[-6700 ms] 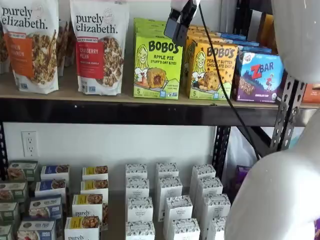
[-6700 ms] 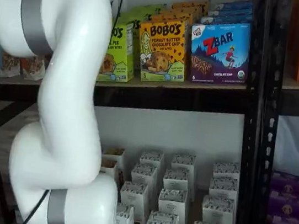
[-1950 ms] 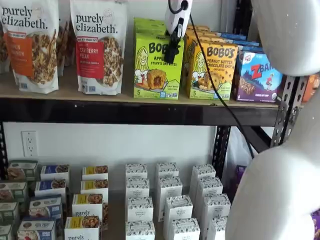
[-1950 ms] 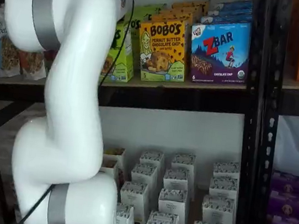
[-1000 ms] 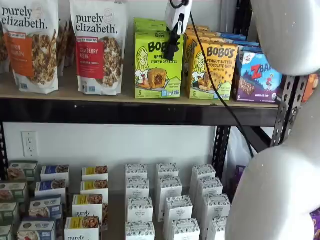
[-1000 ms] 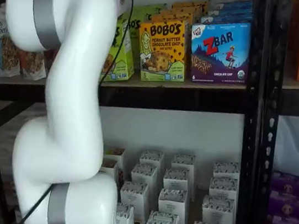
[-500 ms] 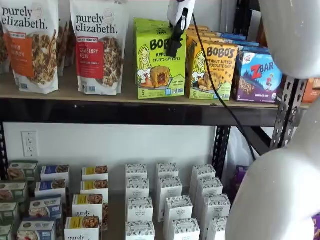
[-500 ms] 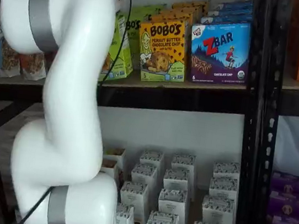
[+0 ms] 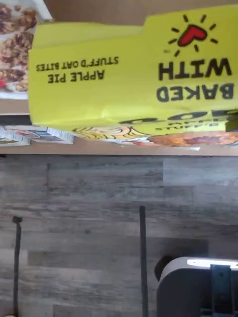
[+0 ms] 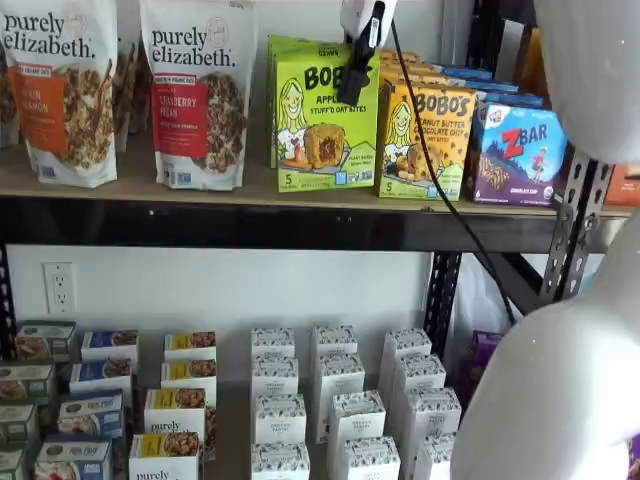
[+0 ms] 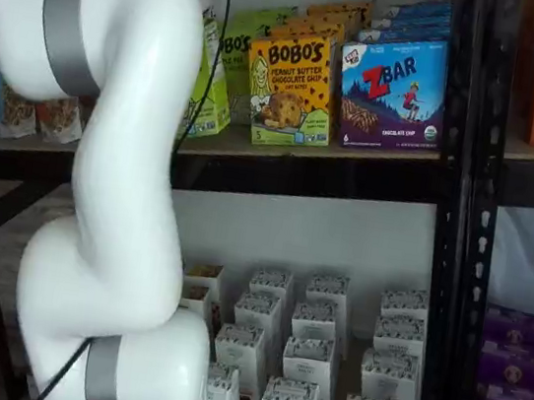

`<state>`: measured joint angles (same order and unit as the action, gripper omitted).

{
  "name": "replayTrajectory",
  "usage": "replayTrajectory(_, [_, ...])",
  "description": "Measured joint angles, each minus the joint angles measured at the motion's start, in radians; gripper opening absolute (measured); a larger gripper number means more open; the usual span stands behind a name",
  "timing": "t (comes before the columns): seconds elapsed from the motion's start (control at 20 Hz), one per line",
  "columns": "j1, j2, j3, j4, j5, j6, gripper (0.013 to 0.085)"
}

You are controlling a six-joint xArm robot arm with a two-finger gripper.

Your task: Pick the green box on the top shelf, the fourth from the left

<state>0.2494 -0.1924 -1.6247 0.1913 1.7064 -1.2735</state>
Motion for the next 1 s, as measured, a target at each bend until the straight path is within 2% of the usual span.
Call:
replayTrajectory(0.5, [-0.012, -0.067, 0.037, 0.000, 0.049, -0.006, 0.0250])
replayTrajectory(1.0, [-0.053, -0.161, 0.123, -0.008, 0.074, -0.046, 0.0250])
